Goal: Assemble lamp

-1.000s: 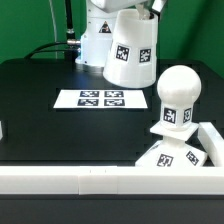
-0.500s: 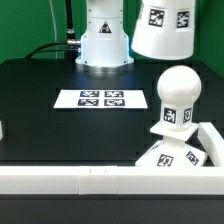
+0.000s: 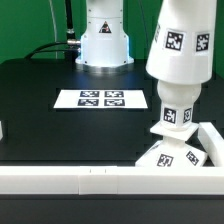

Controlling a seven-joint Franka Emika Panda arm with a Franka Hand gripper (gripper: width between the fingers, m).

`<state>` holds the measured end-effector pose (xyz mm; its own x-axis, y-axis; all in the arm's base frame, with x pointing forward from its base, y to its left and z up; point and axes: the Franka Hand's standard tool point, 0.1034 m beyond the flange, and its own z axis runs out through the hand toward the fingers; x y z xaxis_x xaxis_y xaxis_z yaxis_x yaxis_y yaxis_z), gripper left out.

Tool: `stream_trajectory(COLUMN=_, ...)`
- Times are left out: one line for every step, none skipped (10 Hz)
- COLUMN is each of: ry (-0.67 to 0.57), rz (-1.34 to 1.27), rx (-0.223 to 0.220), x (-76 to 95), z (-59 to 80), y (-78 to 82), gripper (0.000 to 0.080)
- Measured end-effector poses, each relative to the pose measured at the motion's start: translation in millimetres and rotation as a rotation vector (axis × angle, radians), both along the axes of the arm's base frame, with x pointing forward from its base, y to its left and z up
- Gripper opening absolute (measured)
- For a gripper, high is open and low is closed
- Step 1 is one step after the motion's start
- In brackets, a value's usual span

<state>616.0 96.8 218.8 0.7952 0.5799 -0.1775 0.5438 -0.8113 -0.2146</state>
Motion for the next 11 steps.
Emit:
stream_trajectory(ry=-0.013, rz=-0.001, rx=0.002, x=2.2, z=-11.2, y=1.3, gripper=0.0045)
stream_trajectory(ry=-0.019, rz=-0.003, rx=0.002, x=0.8, z=-18.5, y=1.1, gripper=0.0045)
stream_trajectory(ry=-0.026, rz=-0.001, rx=0.002, x=-1.1, z=-26.6, y=1.0, gripper=0.0045)
stream_trajectory(ry=-0.027, rz=0.000, rx=0.002, x=-5.3, z=-35.0, y=0.6, gripper=0.0045)
stream_trajectory(ry=-0.036, rz=-0.001, rx=0.002, x=-8.7, z=-40.9, y=0.0, gripper=0.0045)
stream_trajectory(ry=-0.048, rz=-0.001, rx=0.001, x=-13.5, z=-47.5, y=-1.0, gripper=0.0045)
stream_trajectory(ry=-0.051, rz=-0.002, rx=0.000, x=-18.0, z=-53.4, y=-1.9, gripper=0.0045)
stream_trajectory(ry=-0.049, rz=-0.002, rx=0.000, x=-19.9, z=-56.3, y=-2.2, gripper=0.0045)
stream_trajectory(ry=-0.048, rz=-0.002, rx=-0.001, x=-20.4, z=-57.7, y=-2.4, gripper=0.0045)
stream_trajectory(ry=-0.044, rz=-0.004, rx=-0.002, x=-21.8, z=-60.1, y=-3.6, gripper=0.0045)
stream_trajectory(ry=-0.041, rz=-0.006, rx=-0.002, x=-22.8, z=-61.9, y=-6.3, gripper=0.0045)
